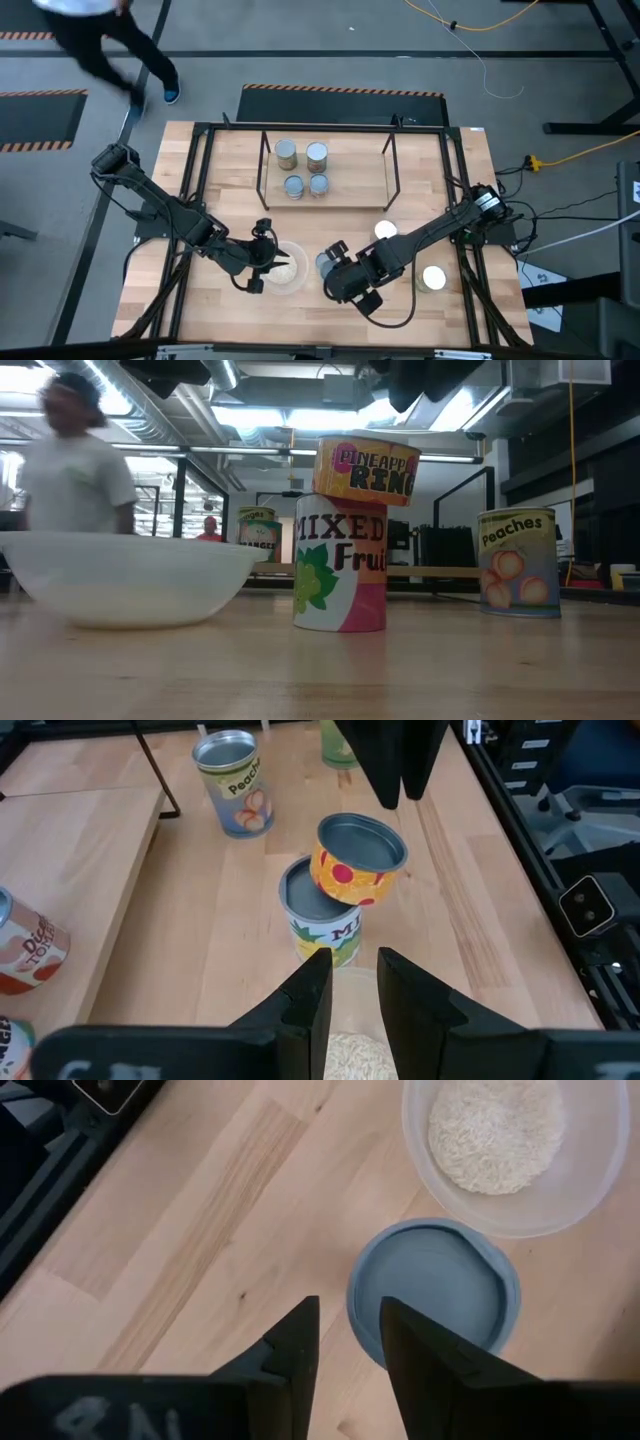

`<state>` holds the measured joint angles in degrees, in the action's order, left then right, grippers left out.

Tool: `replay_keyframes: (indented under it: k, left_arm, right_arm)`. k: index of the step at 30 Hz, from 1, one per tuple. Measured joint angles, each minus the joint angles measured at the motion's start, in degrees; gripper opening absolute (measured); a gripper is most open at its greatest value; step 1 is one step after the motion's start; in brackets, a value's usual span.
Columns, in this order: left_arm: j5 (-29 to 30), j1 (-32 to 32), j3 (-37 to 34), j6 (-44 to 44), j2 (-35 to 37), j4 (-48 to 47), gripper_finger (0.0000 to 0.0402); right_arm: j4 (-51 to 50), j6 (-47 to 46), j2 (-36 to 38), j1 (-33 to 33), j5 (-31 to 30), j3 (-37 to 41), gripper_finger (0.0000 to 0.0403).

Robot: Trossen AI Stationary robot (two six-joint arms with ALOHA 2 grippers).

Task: Pick and place cans onto a shelf
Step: Put the canned pineapple on the shelf

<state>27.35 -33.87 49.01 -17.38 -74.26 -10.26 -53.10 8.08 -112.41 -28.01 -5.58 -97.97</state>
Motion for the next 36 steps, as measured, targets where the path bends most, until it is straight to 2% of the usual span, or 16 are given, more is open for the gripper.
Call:
replay_keyframes:
  k: [11,16,36]
  left_arm:
    - [0.0,0.0,0.0,0.0,0.0,0.0,0.0076]
    - [0.0,0.0,0.0,0.0,0.0,0.0,0.0076]
    - [0.0,0.0,0.0,0.0,0.0,0.0,0.0076]
  right_arm:
    - [0.2,0.1,-2.4,0.0,-0.1,0.0,0.0114]
    - [0.3,0.0,-2.4,0.0,-3.7,0.0,0.0114]
    - [0.6,0.0,-3.1,0.0,-2.9,0.0,0.0113]
